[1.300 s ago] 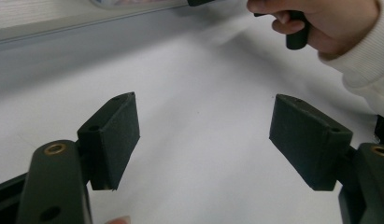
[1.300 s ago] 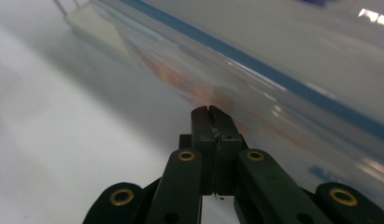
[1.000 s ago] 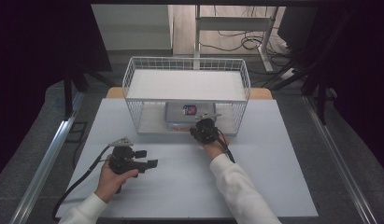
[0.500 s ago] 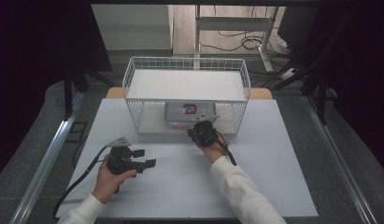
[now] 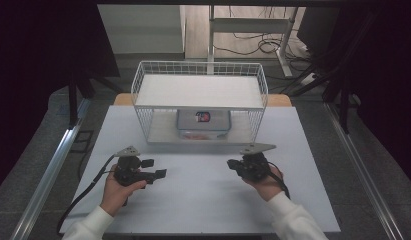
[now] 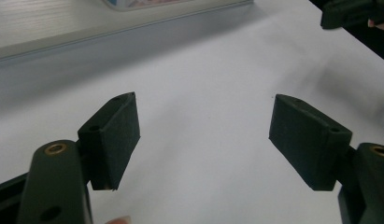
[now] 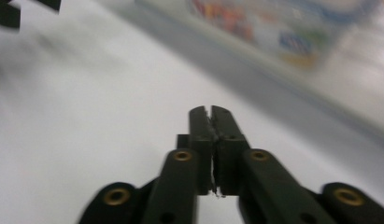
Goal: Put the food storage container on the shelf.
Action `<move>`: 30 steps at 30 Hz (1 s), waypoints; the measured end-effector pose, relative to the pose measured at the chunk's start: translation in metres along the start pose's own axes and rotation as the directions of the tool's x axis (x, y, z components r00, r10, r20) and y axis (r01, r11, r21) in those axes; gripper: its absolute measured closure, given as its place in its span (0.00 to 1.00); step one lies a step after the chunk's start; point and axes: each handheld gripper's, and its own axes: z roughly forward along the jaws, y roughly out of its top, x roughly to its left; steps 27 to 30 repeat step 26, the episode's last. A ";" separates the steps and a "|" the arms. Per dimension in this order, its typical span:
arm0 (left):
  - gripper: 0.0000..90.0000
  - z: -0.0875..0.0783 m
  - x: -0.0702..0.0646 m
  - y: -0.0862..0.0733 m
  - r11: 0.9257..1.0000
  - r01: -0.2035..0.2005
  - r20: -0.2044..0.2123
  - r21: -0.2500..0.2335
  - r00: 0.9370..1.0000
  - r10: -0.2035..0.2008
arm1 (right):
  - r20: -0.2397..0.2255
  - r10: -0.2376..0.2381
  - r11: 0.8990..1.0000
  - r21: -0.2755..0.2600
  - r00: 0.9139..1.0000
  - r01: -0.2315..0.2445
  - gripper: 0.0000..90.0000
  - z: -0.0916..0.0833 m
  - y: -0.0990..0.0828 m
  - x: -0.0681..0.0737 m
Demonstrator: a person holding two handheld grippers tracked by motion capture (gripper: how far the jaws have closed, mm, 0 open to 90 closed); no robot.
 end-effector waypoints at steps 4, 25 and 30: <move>0.26 -0.003 -0.003 -0.002 1.000 -0.016 -0.019 0.004 1.000 0.016 | -0.005 0.063 0.998 0.005 0.998 -0.063 0.68 -0.027 -0.025 -0.014; 0.24 -0.008 -0.011 -0.007 0.998 -0.064 -0.078 0.020 0.995 0.065 | 0.125 0.091 0.994 -0.068 0.988 -0.083 0.27 -0.058 -0.059 -0.025; 0.24 -0.008 -0.011 -0.007 0.998 -0.066 -0.080 0.021 0.994 0.068 | 0.131 0.095 0.993 -0.077 0.987 -0.086 0.26 -0.058 -0.057 -0.025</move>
